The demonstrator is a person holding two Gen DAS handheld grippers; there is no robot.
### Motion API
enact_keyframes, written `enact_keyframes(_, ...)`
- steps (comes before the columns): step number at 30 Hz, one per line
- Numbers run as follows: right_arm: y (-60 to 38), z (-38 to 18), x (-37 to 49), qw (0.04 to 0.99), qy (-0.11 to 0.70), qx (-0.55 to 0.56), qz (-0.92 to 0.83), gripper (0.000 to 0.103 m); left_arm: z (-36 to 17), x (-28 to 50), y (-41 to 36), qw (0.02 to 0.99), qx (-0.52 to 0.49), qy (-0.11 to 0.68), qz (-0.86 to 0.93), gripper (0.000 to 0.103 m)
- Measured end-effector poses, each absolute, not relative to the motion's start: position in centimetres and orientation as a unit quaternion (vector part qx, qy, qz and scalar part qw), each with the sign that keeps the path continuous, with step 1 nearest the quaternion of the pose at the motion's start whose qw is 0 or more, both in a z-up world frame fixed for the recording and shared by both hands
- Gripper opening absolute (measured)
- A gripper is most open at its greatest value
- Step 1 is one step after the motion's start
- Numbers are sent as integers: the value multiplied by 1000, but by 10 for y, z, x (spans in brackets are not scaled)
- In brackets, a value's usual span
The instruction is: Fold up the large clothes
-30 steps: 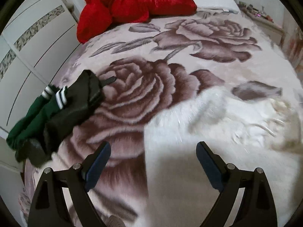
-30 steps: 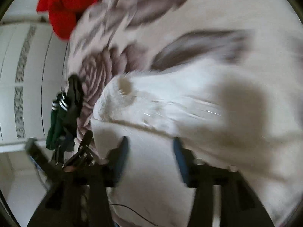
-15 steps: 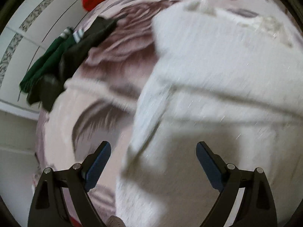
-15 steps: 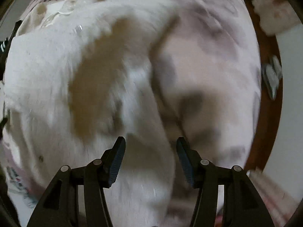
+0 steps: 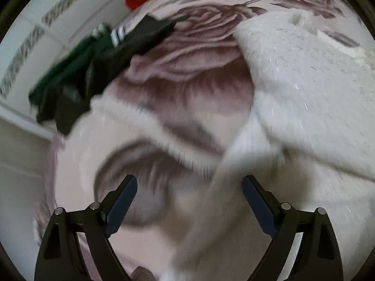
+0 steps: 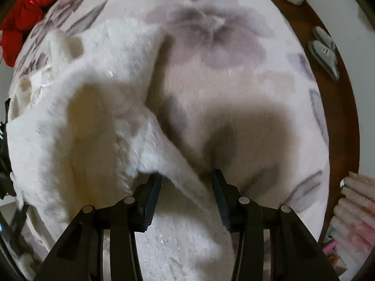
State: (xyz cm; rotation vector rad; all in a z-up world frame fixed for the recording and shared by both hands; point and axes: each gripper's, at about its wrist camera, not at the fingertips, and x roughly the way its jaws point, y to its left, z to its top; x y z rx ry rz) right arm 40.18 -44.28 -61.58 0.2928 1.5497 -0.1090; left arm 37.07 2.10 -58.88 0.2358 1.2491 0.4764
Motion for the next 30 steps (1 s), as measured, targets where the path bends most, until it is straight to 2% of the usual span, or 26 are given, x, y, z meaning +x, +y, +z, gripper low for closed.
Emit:
enact_keyframes(2,-442,-622,396,703,697,135,-48,47,-600,386,26,775,127,577,224,94)
enact_keyframes(4,-442,-626,395,704,696,133,-47,47,-608,397,39,774,117,580,226,103)
enact_keyframes(9,-446,-623,416,729,666,123,-97,45,-609,390,54,788,78,576,201,103)
enact_keyframes(14,-447,-631,417,716,676,124,-127,45,-597,387,53,791,70,579,188,103)
enact_keyframes(17,-453,-603,397,692,690,170,-131,45,-573,374,51,802,79,560,191,103)
enact_keyframes(21,-472,-539,378,709,661,219,-109,45,-539,353,48,816,67,533,211,103)
enact_keyframes(25,-470,-519,419,716,653,245,-45,45,-522,359,28,824,30,527,206,103)
enact_keyframes(30,-435,-541,520,739,647,188,7,45,-519,399,-26,832,22,516,205,103)
